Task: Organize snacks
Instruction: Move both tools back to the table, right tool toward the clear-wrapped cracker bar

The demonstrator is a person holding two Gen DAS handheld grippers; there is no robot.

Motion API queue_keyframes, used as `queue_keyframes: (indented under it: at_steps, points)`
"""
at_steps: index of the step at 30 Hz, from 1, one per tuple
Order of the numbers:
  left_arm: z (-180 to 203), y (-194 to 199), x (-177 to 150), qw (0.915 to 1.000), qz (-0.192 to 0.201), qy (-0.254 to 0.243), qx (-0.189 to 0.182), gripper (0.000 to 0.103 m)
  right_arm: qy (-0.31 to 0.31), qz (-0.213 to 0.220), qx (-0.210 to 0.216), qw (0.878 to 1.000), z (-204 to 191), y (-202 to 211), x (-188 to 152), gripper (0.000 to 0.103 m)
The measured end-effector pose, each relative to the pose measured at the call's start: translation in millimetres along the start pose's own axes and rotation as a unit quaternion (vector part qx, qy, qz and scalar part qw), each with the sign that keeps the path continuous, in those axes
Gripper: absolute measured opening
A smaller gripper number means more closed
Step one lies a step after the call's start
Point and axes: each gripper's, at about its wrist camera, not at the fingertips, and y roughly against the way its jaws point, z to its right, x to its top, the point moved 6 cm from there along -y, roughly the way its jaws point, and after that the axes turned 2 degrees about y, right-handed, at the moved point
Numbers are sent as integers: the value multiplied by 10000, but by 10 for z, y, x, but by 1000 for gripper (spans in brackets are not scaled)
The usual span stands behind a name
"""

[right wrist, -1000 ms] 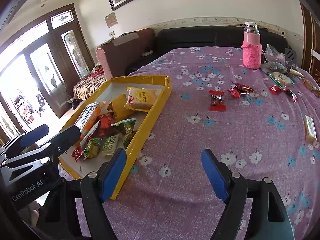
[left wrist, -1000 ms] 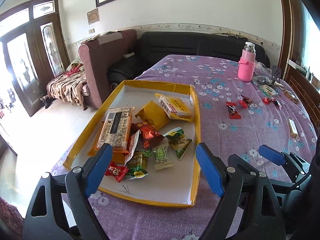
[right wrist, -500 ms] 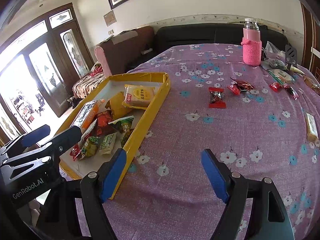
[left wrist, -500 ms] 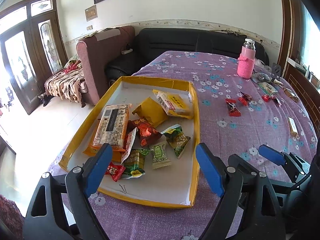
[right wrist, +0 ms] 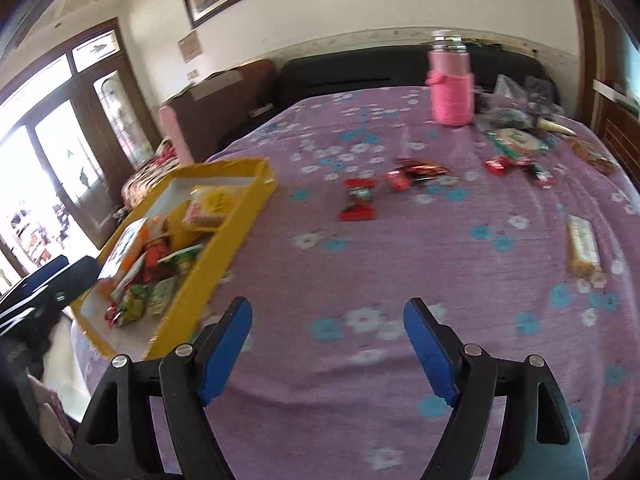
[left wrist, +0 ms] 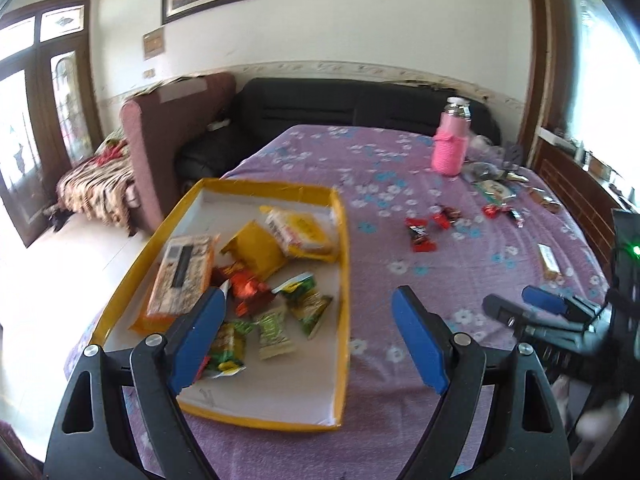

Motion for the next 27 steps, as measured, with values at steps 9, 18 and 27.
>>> queue_keyframes:
  at_steps: [9, 18, 27]
  points:
    - [169, -114, -3, 9996, -239, -47, -110, 86, -624, 272, -623, 9957, 986, 300, 63, 81]
    - [258, -284, -62, 9983, -551, 47, -157, 86, -1291, 316, -1095, 9851, 1925, 456, 84, 81]
    - [433, -430, -124, 9952, -855, -4, -467, 86, -2488, 536, -641, 9649, 2600, 266, 383, 81]
